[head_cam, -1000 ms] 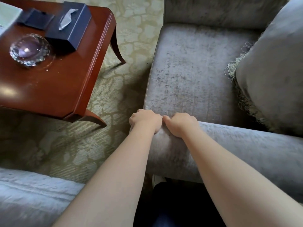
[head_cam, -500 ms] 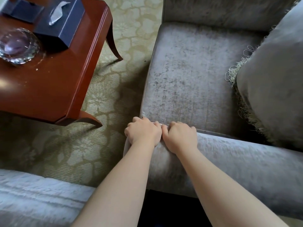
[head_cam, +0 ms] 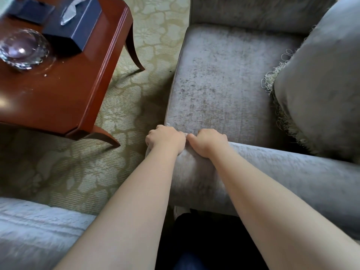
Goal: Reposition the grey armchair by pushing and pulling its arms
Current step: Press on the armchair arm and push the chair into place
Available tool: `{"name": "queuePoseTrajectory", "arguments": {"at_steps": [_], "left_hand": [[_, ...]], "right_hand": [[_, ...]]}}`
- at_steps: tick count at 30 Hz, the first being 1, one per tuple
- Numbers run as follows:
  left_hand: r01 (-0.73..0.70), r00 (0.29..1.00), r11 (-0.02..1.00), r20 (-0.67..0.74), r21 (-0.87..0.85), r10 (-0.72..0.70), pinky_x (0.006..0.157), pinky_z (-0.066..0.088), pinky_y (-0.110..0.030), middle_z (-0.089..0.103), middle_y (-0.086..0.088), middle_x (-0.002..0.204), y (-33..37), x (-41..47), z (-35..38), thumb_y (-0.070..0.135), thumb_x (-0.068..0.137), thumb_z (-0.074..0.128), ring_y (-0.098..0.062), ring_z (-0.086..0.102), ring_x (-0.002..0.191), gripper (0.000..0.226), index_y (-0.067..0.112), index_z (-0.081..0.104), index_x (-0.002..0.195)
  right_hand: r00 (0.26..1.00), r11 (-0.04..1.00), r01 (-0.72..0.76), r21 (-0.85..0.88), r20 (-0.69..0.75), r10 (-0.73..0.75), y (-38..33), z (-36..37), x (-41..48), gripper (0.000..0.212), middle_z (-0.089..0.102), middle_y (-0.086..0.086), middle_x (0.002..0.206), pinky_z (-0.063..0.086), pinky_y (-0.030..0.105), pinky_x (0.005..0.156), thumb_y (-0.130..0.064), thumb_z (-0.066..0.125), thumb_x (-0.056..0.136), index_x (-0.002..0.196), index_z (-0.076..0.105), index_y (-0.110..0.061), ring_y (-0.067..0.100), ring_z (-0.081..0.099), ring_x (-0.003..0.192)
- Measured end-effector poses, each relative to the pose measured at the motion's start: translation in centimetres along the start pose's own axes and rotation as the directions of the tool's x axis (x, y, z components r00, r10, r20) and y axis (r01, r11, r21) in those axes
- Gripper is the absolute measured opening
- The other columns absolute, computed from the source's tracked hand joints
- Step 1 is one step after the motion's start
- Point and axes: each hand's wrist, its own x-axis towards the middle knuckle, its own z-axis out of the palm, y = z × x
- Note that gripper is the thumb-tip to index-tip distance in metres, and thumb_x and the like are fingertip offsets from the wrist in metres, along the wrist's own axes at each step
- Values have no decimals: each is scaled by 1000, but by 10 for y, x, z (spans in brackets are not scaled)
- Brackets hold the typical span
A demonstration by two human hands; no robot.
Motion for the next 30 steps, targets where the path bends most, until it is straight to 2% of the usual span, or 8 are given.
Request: {"name": "queuePoseTrajectory", "arguments": {"at_steps": [5, 9, 13, 15, 22, 26, 30], "left_hand": [[-29, 999, 999, -38, 15, 29, 87, 41, -39, 53, -14, 128, -2, -8, 1, 44, 91, 32, -35, 49, 115, 52, 12, 56, 124], [-40, 999, 998, -34, 41, 41, 85, 41, -38, 54, -13, 126, -1, -19, 6, 38, 91, 32, -34, 50, 114, 48, 11, 56, 122], [-26, 1000, 999, -5, 36, 27, 88, 40, -40, 51, -14, 127, -6, -28, 14, 40, 91, 28, -36, 49, 114, 52, 10, 55, 125], [-11, 1000, 1000, -14, 14, 12, 90, 39, -41, 49, -15, 127, -7, -28, 15, 41, 91, 27, -35, 48, 114, 53, 11, 54, 125], [24, 997, 1000, -73, 0, -24, 90, 40, -42, 51, -15, 121, -2, -26, 17, 44, 90, 32, -35, 50, 111, 48, 12, 54, 117], [41, 996, 999, -76, 31, -39, 90, 41, -42, 52, -16, 119, -2, -25, 19, 45, 90, 33, -37, 52, 110, 46, 12, 55, 114], [3, 999, 987, 46, 160, -10, 94, 40, -41, 47, -17, 124, 1, -21, 13, 43, 95, 26, -37, 48, 116, 46, 14, 50, 122]], "right_hand": [[999, 1000, -2, -27, 49, 3, 0, -2, -6, 55, 60, 12, 118, 30, 41, 90, -48, 24, 91, 113, 60, -13, 30, 52, 109], [997, 999, -20, -38, 70, 23, 2, 0, -15, 53, 61, 12, 115, 29, 39, 82, -48, 24, 90, 110, 60, -15, 30, 53, 104], [995, 999, -6, -49, 95, 11, 4, 5, -27, 44, 64, 12, 107, 31, 43, 95, -48, 24, 89, 93, 57, -18, 29, 56, 100], [998, 999, 2, -46, 67, 1, 3, 7, -28, 43, 65, 12, 103, 30, 45, 96, -47, 24, 88, 87, 57, -18, 29, 57, 98], [995, 1000, -17, 13, -103, 18, 5, 12, -29, 49, 63, 10, 102, 33, 44, 87, -48, 29, 86, 95, 61, -11, 28, 55, 98], [999, 999, 6, 49, -50, -4, 6, 10, -27, 53, 61, 12, 108, 32, 44, 90, -48, 29, 88, 104, 61, -10, 29, 53, 103], [992, 988, 129, 82, -7, -129, 31, 1, -32, 53, 57, 14, 116, 33, 42, 90, -47, 29, 92, 114, 58, -9, 32, 50, 110]]}}
